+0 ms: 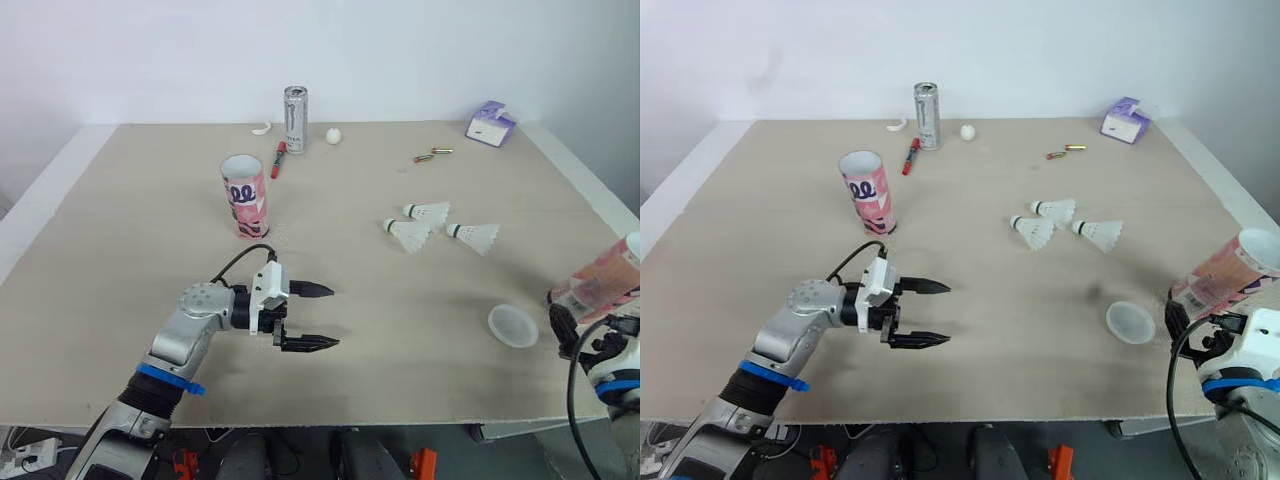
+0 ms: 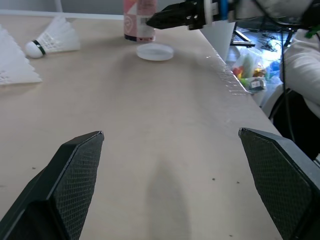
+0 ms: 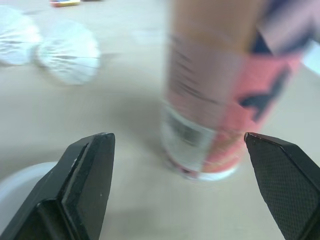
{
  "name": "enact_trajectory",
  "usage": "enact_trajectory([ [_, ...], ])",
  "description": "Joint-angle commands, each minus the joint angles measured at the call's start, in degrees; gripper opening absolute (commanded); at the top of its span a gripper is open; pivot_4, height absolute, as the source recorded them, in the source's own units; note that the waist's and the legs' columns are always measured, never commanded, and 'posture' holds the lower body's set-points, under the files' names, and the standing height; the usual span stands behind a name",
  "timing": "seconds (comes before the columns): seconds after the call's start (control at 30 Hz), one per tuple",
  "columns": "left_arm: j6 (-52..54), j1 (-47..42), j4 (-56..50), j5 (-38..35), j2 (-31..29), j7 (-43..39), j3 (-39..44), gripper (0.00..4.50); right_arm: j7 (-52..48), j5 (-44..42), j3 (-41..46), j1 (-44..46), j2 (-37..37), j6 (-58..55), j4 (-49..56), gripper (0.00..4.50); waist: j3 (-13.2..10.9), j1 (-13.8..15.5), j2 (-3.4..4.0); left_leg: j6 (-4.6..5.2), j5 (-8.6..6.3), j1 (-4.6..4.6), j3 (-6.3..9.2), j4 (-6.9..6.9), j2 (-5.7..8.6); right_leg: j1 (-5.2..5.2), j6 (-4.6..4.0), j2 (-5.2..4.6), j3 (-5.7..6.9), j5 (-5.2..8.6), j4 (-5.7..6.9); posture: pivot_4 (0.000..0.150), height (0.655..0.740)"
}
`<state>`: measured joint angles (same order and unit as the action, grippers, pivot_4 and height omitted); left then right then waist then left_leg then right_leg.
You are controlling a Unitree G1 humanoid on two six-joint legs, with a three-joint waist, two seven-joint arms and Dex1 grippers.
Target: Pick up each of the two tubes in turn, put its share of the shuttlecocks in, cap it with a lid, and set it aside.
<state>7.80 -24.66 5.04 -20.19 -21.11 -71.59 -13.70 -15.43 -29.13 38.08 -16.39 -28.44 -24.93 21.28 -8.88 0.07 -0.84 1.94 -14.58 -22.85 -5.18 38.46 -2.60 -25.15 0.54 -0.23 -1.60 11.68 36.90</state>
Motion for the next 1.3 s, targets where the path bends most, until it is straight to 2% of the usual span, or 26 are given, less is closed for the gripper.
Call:
enact_trajectory([
  [0.03, -0.26, -0.81, -0.06, 0.12, 0.36, 2.24, 1.47, 4.50, -7.29, -1.96, -0.32, -2.52, -4.34, 0.28, 6.92, 4.45, -0.01, -0.02, -0.02, 0.01, 0.00, 0.00, -0.02, 0.00, 0.02, -0.01, 0.01, -0.01, -0.02, 0.00, 0.00, 0.150, 0.7400],
  [0.17, -0.13, -1.23, 1.23, 0.87, 0.94, 7.44, 3.43, 4.50, -16.34, -5.94, -3.02, -1.02, -8.33, 1.31, 9.36, 4.45, -0.03, -0.25, -0.11, 0.02, 0.00, 0.04, -0.04, 0.03, 0.01, 0.01, 0.01, 0.01, -0.05, 0.00, 0.00, 0.150, 0.7400],
  [0.33, -1.73, -0.83, 2.59, 3.87, 1.71, 17.69, 7.36, 4.50, -26.73, -5.37, -14.34, 8.34, -11.82, 4.97, 6.94, 4.45, -0.09, -0.50, -0.26, 0.12, 0.07, 0.10, 0.01, 0.05, 0.02, 0.06, -0.03, 0.09, -0.07, -0.02, 0.01, 0.150, 0.7400],
  [0.5, 0.01, 0.85, 1.38, 6.27, 1.61, 26.72, 10.44, 4.50, -34.42, -1.16, -26.77, 22.33, -10.64, 9.31, -2.94, 4.45, -0.10, -1.11, -0.51, 0.15, 0.08, 0.00, 0.08, 0.03, 0.07, 0.02, 0.10, 0.09, -0.09, -0.08, 0.02, 0.150, 0.7400],
  [0.63, 5.09, 3.72, -1.85, 8.55, 2.26, 38.44, 14.73, 4.50, -41.74, 3.30, -36.61, 35.98, -6.79, 13.79, -16.35, 4.45, -0.13, -1.22, -0.61, 0.20, 0.04, -0.07, 0.07, 0.02, 0.08, -0.02, 0.11, 0.07, -0.12, -0.07, 0.04, 0.150, 0.7400],
  [0.9, 8.82, 5.36, -2.51, 10.29, 4.24, 52.46, 20.12, 4.50, -45.21, 7.30, -39.75, 44.22, -3.09, 19.54, -28.22, 4.45, -0.14, -0.56, -0.63, 0.17, 0.02, -0.22, 0.11, 0.03, 0.18, -0.11, -0.24, -0.15, -0.01, -0.19, 0.10, 0.150, 0.7400],
  [1.3, 3.48, -6.45, 14.13, 12.33, 4.83, 50.80, 17.22, 4.50, -45.05, 8.86, -39.41, 45.10, -1.90, 20.21, -29.83, 4.45, -0.13, -0.86, -0.64, 0.11, 0.08, -0.19, 0.07, 0.09, 0.21, -0.10, -0.19, -0.13, -0.04, -0.30, 0.14, 0.150, 0.7400],
])
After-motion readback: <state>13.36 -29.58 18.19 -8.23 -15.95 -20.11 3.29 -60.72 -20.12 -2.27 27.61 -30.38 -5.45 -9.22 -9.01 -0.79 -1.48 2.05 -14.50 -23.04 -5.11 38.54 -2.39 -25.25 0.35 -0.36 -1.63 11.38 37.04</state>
